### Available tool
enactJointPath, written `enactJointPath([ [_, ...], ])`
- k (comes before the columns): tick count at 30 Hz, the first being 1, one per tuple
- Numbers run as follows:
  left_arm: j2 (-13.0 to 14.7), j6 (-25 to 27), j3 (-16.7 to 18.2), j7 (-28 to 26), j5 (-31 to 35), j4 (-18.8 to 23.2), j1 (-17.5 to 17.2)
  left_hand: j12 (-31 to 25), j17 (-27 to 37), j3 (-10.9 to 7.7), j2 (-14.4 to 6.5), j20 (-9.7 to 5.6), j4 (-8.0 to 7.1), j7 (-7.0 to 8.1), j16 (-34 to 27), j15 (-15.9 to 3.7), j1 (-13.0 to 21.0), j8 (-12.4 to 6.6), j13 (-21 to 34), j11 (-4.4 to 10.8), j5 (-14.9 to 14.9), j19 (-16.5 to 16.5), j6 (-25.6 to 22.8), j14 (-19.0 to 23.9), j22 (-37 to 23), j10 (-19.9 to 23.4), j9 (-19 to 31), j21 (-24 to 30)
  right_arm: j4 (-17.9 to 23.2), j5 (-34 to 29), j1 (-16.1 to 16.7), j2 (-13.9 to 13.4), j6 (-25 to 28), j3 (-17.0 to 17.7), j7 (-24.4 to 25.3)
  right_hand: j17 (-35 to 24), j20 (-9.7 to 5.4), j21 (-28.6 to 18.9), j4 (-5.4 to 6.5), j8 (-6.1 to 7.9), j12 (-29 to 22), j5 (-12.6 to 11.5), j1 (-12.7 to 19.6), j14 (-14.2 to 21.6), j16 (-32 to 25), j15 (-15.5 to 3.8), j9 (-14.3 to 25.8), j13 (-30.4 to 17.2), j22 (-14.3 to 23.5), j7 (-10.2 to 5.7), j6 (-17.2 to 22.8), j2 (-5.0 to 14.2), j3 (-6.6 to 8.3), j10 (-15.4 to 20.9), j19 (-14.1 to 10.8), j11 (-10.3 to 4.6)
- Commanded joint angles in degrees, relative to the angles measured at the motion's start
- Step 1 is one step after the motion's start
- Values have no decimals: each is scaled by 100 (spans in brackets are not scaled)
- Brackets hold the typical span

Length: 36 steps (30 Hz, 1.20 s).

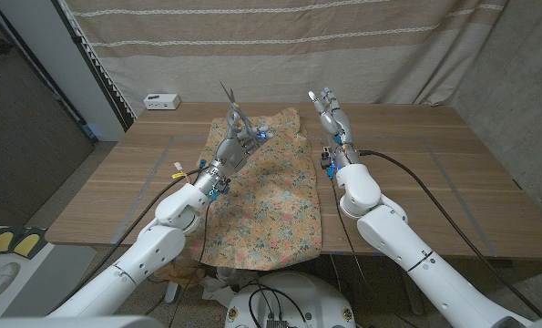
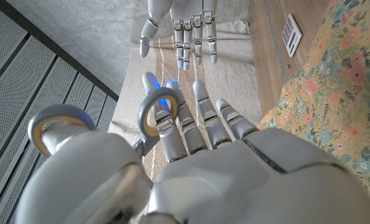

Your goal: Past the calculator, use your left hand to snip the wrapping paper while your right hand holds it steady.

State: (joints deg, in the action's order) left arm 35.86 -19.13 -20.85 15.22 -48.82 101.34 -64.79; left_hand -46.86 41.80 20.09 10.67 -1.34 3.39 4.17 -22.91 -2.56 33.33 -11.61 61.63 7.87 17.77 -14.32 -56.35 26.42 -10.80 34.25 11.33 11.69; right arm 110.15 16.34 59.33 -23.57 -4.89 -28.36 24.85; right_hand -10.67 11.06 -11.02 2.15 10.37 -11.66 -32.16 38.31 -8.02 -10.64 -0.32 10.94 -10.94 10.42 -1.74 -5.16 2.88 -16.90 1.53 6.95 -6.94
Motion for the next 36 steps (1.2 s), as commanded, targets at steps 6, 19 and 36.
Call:
enactJointPath([
  [6, 332, 119, 232, -267, -112, 506, -478, 35, 8, 19, -17, 1, 42, -235, 4, -852, -30, 5, -97, 381, -45, -55, 282, 60, -13, 490, 21, 6, -410, 202, -255, -307, -180, 26, -601, 6, -45, 31, -39, 15, -25, 20, 60, -215, 37, 2, -5, -17, 1, -12, -86, 42, 13, -38, 151, -26],
  [19, 487, 202, 285, -211, -235, 713, -687, 86, -10, 5, -33, 16, 82, -224, 28, -867, -4, 3, -249, 394, -44, -52, 277, 93, -12, 539, 25, 1, -571, 81, -517, -533, 45, -122, -921, 7, -99, 21, -59, 60, -97, 10, 90, -240, 14, -75, -6, -23, 6, -65, -50, 63, 28, 117, 202, -128],
  [36, 574, 241, 330, -272, -281, 900, -893, 68, -32, -12, -59, -30, 137, -176, 85, -875, 52, 18, -239, 418, -32, -80, 328, 76, -12, 501, 29, 9, -545, -281, -820, -877, 495, -373, -1272, 10, -190, -19, -94, 96, -166, -13, 144, -147, -29, -163, -8, -29, 9, -65, 14, 81, 44, 290, 144, -180],
])
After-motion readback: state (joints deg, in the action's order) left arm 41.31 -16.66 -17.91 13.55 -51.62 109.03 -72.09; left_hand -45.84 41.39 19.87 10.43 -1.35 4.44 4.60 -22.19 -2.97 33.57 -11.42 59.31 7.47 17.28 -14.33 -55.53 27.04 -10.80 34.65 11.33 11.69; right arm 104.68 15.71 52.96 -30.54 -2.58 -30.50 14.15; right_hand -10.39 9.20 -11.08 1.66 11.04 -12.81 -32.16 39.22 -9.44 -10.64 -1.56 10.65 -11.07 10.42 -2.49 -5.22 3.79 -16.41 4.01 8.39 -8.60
